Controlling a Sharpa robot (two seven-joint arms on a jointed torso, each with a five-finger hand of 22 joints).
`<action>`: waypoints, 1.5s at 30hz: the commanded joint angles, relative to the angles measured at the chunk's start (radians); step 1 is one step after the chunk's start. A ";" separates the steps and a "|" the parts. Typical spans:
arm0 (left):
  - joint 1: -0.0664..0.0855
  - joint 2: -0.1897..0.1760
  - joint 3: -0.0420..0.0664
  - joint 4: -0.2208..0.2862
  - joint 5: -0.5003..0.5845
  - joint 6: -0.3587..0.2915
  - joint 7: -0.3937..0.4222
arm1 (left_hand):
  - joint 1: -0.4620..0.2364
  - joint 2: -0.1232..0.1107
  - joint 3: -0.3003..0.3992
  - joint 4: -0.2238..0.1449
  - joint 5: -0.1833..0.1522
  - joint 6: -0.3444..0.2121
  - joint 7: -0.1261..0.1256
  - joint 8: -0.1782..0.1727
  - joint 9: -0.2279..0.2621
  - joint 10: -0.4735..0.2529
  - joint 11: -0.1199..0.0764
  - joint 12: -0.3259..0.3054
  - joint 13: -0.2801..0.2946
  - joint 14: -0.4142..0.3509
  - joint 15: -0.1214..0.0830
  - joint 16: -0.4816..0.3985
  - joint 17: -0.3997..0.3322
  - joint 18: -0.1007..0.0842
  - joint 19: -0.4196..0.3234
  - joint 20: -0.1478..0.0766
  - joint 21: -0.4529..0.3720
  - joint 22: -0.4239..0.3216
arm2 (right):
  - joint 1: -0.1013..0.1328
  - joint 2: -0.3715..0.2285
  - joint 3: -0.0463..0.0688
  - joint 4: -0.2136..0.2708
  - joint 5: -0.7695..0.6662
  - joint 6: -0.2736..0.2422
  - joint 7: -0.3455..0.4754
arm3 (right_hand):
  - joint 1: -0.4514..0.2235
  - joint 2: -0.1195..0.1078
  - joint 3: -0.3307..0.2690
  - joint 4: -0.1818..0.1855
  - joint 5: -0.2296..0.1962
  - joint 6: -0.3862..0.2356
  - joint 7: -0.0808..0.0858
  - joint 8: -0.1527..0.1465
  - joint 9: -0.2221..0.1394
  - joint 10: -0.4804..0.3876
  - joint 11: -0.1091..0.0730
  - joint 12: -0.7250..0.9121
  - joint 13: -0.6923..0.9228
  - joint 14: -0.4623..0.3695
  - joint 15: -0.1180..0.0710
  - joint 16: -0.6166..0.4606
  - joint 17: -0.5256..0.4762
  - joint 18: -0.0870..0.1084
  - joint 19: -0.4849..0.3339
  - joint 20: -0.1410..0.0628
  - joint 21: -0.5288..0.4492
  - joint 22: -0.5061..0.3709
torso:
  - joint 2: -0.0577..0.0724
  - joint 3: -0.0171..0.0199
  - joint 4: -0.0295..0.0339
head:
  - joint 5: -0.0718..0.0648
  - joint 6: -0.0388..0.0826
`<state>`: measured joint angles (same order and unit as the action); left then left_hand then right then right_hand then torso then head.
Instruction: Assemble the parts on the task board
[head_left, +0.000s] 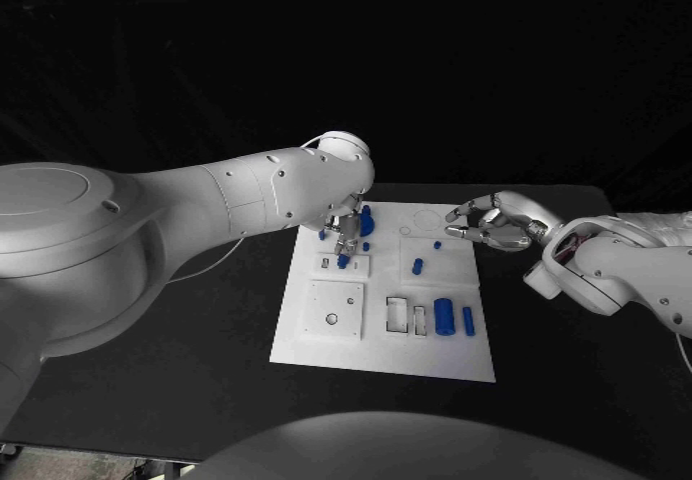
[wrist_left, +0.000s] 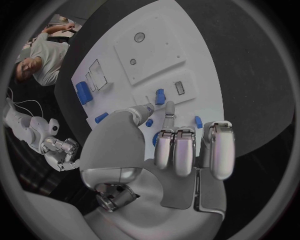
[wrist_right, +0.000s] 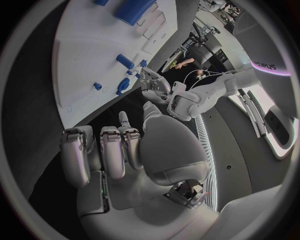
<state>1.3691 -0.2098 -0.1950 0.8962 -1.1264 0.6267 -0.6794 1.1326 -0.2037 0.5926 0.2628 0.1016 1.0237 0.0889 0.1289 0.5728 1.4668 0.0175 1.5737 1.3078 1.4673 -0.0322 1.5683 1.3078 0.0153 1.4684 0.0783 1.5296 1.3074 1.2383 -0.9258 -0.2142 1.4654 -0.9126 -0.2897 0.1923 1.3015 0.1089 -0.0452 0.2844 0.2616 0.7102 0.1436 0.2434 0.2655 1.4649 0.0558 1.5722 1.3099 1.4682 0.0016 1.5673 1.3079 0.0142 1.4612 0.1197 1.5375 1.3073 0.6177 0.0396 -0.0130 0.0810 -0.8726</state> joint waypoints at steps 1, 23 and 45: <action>-0.001 0.002 0.000 0.001 -0.012 -0.004 0.008 | 0.005 0.009 0.000 -0.008 0.004 -0.002 0.003 -0.007 0.002 0.104 0.005 -0.003 0.263 0.103 0.006 0.002 0.263 0.000 0.060 0.008 -0.006 0.233 | 0.000 0.001 0.000 0.000 0.000 0.020 -0.003 | 0.002 0.010 0.004 0.001 0.005 0.001 -0.002 0.004 0.000 0.106 0.004 -0.001 0.261 0.103 0.008 0.003 0.263 0.000 0.068 0.001 -0.007 0.245 | 0.000 -0.0001 0.0007 | 0.001 0.000; -0.021 0.005 0.000 0.001 0.008 -0.003 0.014 | 0.027 0.018 0.012 -0.040 0.013 0.004 0.001 -0.005 0.011 0.104 0.004 -0.003 0.263 0.103 0.005 0.002 0.263 0.001 0.058 0.007 -0.009 0.232 | 0.000 0.002 0.000 -0.001 0.003 0.028 -0.007 | 0.002 0.012 0.005 0.001 0.004 -0.002 -0.002 0.002 0.000 0.106 0.004 -0.001 0.261 0.103 0.008 0.003 0.263 0.002 0.061 0.002 -0.015 0.242 | 0.000 -0.0002 0.0001 | 0.002 0.000; -0.027 -0.020 0.000 0.029 0.006 -0.076 0.020 | 0.053 0.051 0.023 -0.164 0.102 0.028 -0.028 0.069 0.125 0.104 -0.020 -0.003 0.263 0.103 -0.015 0.002 0.263 0.000 0.060 -0.011 -0.009 0.235 | 0.000 0.001 0.000 -0.003 0.003 0.032 -0.012 | 0.005 0.012 0.006 -0.001 0.000 -0.002 -0.002 0.003 0.000 0.106 0.004 -0.001 0.261 0.103 0.009 0.003 0.263 0.005 0.052 0.002 -0.023 0.238 | -0.001 0.0002 0.0013 | 0.005 0.000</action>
<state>1.3425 -0.2284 -0.1948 0.9197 -1.1180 0.5809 -0.6686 1.1774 -0.1588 0.6147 0.1054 0.1999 1.0506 0.0692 0.1886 0.6792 1.4663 0.0062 1.5737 1.3078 1.4673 -0.0397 1.5683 1.3074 0.0153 1.4647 0.0746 1.5256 1.3074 1.2383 -0.9257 -0.2143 1.4628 -0.9085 -0.2737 0.1820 1.3057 0.1130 -0.0451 0.2844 0.2615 0.7102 0.1436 0.2434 0.2653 1.4648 0.0558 1.5761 1.3099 1.4646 0.0052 1.5673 1.3075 0.0141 1.4612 0.1197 1.5189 1.3077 0.6172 0.0396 -0.0123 0.0847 -0.8726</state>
